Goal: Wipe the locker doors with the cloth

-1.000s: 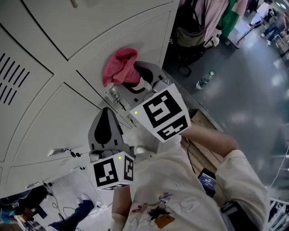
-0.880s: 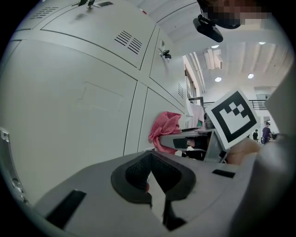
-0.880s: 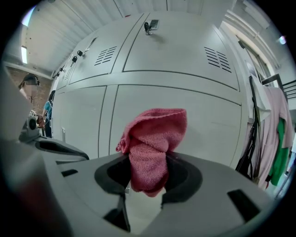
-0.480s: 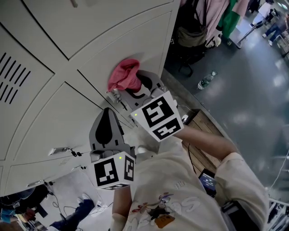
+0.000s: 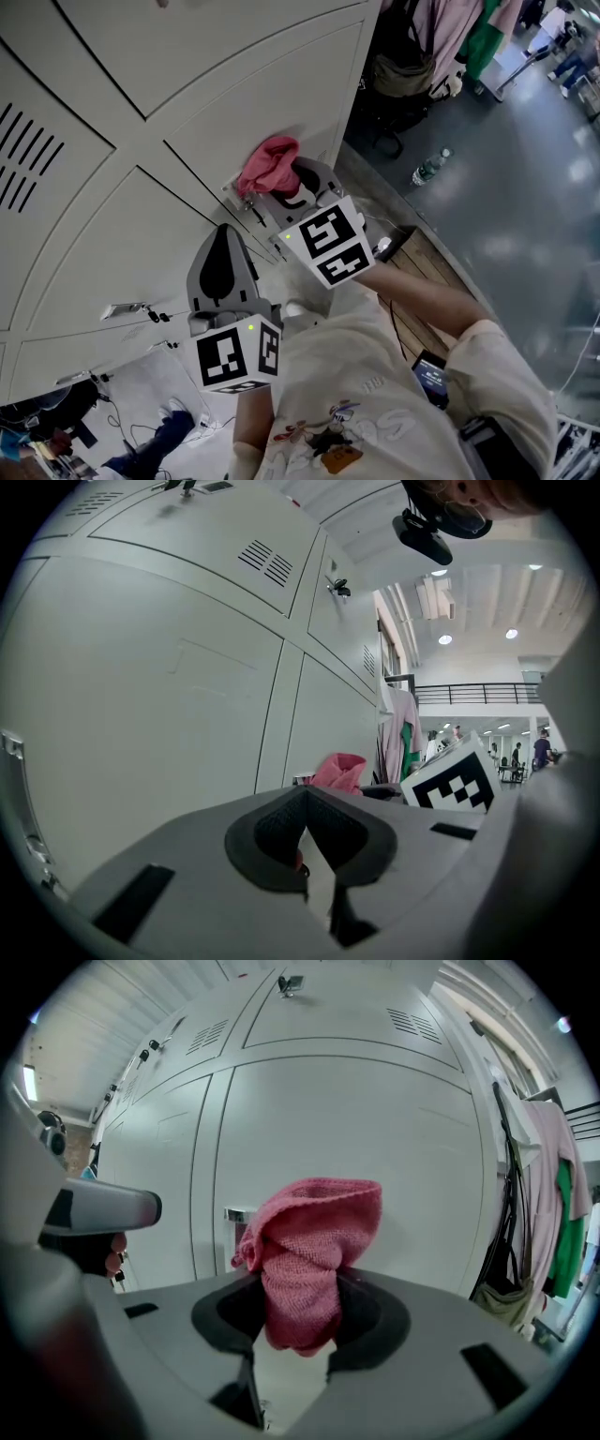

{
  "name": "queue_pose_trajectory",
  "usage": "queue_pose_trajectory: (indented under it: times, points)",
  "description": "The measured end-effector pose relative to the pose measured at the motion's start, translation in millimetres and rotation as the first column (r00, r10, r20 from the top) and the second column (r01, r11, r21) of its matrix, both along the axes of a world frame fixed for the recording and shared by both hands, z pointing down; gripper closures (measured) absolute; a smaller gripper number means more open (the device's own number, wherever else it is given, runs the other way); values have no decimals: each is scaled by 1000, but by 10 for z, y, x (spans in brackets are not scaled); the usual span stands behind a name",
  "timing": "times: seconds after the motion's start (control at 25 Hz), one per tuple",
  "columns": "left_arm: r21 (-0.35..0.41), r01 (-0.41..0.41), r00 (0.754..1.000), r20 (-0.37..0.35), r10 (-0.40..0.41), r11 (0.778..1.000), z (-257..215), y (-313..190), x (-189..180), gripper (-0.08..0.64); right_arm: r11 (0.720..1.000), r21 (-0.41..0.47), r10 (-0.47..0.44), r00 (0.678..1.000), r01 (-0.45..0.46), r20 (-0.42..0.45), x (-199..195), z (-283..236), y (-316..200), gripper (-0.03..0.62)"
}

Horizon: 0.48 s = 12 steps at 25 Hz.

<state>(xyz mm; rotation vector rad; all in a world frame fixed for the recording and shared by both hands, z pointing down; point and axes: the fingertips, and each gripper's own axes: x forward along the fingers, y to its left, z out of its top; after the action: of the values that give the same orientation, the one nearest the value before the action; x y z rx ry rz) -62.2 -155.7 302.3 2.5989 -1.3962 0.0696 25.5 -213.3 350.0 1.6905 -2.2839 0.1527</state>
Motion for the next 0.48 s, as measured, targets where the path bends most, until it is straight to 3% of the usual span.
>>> queue_pose_trajectory:
  times: [0.48]
  points:
    - [-4,5,1000,4,-5,1000,-57,6,-22,554,997,-79,22,1000,-22,-1,49,646,0,419]
